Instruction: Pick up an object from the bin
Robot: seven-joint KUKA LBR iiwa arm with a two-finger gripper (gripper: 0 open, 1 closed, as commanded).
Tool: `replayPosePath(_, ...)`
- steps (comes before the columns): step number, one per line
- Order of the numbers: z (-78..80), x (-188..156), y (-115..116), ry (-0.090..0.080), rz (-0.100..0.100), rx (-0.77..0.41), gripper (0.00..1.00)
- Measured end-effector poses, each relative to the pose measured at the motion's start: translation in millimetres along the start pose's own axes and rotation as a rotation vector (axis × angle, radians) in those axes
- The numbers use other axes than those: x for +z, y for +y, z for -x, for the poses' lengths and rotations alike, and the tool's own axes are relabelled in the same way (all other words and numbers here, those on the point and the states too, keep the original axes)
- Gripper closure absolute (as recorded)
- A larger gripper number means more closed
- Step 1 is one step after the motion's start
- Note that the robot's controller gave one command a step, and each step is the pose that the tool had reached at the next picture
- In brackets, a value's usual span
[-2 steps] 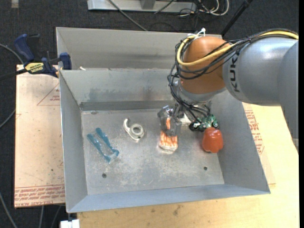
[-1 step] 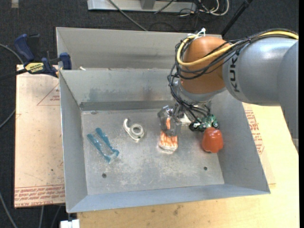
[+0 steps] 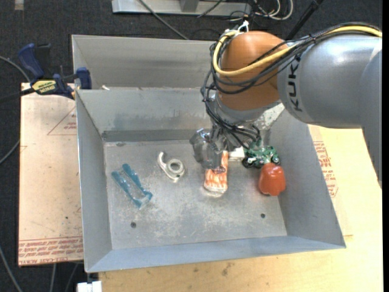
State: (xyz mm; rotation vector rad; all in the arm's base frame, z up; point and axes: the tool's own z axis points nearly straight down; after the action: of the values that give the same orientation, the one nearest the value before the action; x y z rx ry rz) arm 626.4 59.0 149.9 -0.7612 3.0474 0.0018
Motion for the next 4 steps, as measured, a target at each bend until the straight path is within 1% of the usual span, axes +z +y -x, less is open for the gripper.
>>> replayPosePath(1, -13.6, -16.5, -8.5, -0.001, 0.000, 0.032, 0.00)
replayPosePath(2, -15.0, -16.7, -10.0, -0.002, 0.000, 0.034, 0.00)
replayPosePath(3, -12.9, 15.4, -49.8, -0.011, -0.004, -0.035, 0.00)
replayPosePath(4, -41.1, 65.0, -53.5, -0.002, -0.003, -0.005, 0.00)
